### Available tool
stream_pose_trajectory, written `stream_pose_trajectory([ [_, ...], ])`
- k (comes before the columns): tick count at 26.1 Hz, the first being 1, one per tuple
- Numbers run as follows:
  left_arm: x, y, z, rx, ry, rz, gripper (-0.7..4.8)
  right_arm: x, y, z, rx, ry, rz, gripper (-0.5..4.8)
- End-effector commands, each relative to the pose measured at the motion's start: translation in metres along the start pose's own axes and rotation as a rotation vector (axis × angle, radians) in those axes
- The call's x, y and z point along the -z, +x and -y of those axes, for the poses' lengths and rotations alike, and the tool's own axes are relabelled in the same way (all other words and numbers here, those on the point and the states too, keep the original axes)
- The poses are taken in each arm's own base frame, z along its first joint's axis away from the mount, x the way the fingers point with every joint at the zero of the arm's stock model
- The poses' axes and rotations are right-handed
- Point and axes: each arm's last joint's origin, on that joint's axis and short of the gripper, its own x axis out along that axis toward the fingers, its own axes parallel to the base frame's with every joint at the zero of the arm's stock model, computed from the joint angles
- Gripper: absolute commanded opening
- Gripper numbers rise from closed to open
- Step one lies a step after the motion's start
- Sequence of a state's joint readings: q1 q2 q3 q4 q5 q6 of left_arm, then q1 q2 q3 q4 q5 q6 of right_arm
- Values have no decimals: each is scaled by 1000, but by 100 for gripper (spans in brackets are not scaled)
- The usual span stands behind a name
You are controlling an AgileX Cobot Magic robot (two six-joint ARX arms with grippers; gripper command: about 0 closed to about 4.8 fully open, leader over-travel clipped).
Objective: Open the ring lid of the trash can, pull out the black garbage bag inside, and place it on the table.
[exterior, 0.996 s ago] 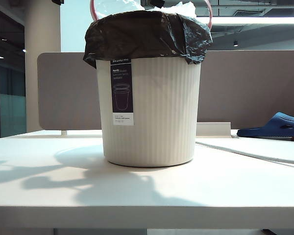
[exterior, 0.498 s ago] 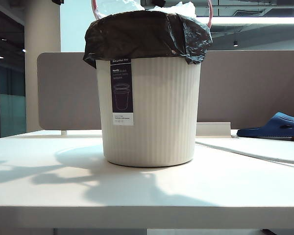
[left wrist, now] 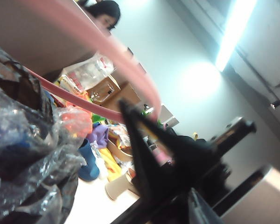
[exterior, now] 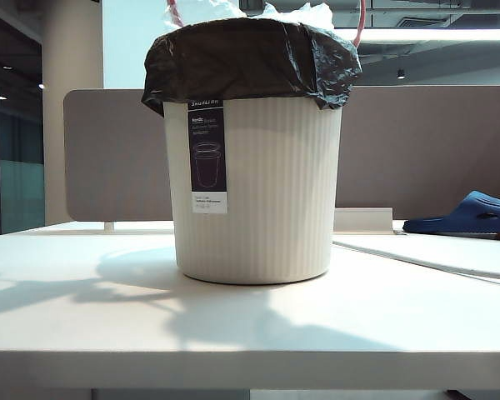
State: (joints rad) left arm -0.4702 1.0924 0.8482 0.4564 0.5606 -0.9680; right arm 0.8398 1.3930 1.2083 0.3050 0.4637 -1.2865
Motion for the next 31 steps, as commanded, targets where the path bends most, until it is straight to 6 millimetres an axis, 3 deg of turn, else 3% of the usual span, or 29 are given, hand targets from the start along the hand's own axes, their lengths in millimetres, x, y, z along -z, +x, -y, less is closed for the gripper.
stream_pose_trajectory([
  [1, 4, 0, 3, 73, 104, -94, 350, 0, 3, 28, 99, 172, 3, -1],
  [4, 5, 0, 4, 105, 186, -127, 350, 1, 5, 49, 122, 266, 21, -1],
  [8, 6, 0, 3, 108, 267, -133, 349, 18, 12, 69, 120, 386, 19, -1],
  [12, 7, 0, 3, 138, 349, -158, 349, 45, 20, 76, 140, 482, -36, -1],
  [21, 12, -1, -6, 54, 582, -179, 344, 79, 26, 86, 130, 746, -2, -1],
  [31, 12, -1, -11, -69, 622, -141, 344, 120, 26, 113, 187, 937, 62, -1],
])
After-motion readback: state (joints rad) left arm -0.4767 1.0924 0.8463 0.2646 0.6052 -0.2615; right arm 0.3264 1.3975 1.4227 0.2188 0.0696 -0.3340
